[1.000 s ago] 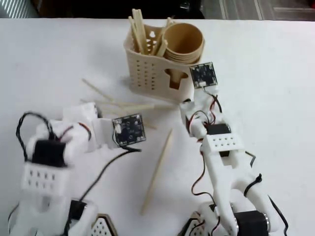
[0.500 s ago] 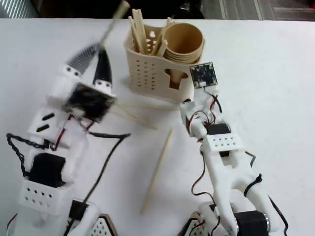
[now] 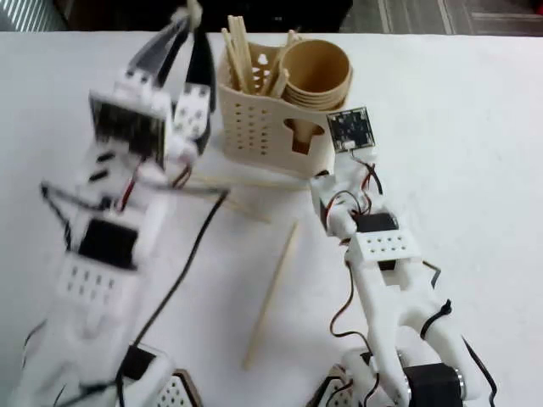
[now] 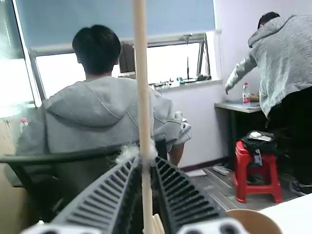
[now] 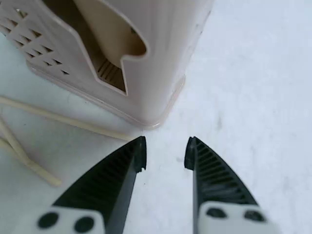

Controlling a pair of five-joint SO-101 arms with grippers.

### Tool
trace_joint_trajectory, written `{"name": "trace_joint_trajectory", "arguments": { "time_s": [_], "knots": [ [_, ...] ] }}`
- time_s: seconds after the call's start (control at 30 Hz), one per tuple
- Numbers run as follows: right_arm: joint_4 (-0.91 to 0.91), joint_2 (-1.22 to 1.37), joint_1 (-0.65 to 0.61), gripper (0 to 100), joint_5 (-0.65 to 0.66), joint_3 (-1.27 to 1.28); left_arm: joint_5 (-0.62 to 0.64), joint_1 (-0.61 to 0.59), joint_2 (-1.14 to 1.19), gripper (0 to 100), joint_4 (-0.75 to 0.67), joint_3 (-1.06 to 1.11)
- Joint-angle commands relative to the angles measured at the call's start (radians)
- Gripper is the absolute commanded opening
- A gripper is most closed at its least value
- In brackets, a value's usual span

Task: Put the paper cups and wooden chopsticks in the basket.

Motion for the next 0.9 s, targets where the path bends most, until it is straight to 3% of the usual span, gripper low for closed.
{"name": "trace_joint_trajectory", "arguments": {
  "time_s": [0.0,0.2,0.43,0.57,0.67,0.87],
  "knots": [
    [-0.021,-0.036,0.002,14.4,0.009,-0.012,0.064,0.015,0.176,2,-0.020,-0.170],
    [-0.021,-0.036,0.002,14.4,0.009,-0.014,0.120,0.015,0.407,2,-0.018,-0.288],
    [-0.045,-0.038,0.002,14.4,0.009,-0.009,0.118,0.019,0.501,3,0.021,-0.295],
    [-0.047,-0.038,0.002,14.4,0.009,-0.008,0.115,0.012,0.510,14,0.092,-0.304],
    [-0.045,-0.038,0.002,14.4,0.009,-0.008,0.112,-0.010,0.509,14,0.126,-0.316],
    [-0.042,-0.036,0.002,14.4,0.009,-0.008,0.014,-0.041,0.507,14,0.388,-0.468]
  ]
}}
